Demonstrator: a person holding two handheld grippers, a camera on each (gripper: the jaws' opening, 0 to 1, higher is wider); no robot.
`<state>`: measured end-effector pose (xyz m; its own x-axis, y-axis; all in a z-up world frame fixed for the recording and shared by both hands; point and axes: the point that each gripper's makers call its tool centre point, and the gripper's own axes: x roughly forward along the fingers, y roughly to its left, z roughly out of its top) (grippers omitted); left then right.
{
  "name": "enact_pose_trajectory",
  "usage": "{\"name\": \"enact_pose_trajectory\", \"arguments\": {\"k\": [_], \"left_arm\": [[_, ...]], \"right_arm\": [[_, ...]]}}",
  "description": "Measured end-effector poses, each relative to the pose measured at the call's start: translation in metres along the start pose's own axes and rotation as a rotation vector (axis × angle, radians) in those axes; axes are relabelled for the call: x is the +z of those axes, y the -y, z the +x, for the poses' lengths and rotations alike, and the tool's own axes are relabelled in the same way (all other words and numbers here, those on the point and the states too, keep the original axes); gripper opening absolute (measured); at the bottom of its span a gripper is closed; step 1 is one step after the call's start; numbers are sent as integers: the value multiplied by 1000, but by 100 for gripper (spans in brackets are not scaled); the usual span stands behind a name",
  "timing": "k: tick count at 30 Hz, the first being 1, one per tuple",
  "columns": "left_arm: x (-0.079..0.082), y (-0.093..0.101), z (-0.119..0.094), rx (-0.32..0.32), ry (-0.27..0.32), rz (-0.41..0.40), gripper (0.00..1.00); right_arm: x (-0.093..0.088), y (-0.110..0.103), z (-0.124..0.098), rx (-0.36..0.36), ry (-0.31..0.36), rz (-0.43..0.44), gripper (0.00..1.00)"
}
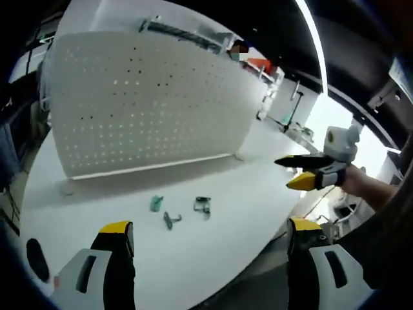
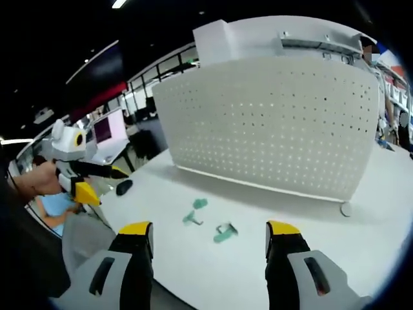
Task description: Insert the hook assembly into the mounting plate slot until the hook locks in place.
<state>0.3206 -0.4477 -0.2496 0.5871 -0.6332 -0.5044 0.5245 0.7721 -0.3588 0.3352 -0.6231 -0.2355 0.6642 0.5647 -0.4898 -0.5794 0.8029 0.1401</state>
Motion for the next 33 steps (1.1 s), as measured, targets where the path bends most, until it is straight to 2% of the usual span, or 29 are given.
{"name": "enact_pose_trajectory", "arguments": {"k": [2,5,13,15,18,19,24,28,30,33], "left_arm": [[-5,-3,7,4,-6,-12,100],[-19,-10,17,14,-49,-24,99],[-32,-14,36,27,-79,-24,99],[-35,-18,43,32,-93,-12,98],[-40,-29,57,60,-104,80,100],[-48,-31,63,58,-138,88,99],[-64,-35,87,29,-185,101,94],[-67,-47,102,66,-175,121,92],[-73,-52,109,70,-199,111,88],[-74,-52,116,60,-204,109,84]], "right_arm": [[-1,-1,1,2,-8,-7,71],[-2,-1,1,6,-11,-4,71],[-11,-2,4,7,-37,3,71],[-12,-1,5,7,-42,4,71],[-15,0,6,7,-46,9,71],[-16,0,6,7,-49,10,71],[-21,3,6,3,-60,21,71],[-24,7,6,-5,-64,32,71],[-26,8,6,-5,-71,35,71],[-28,9,6,-7,-78,36,70]]}}
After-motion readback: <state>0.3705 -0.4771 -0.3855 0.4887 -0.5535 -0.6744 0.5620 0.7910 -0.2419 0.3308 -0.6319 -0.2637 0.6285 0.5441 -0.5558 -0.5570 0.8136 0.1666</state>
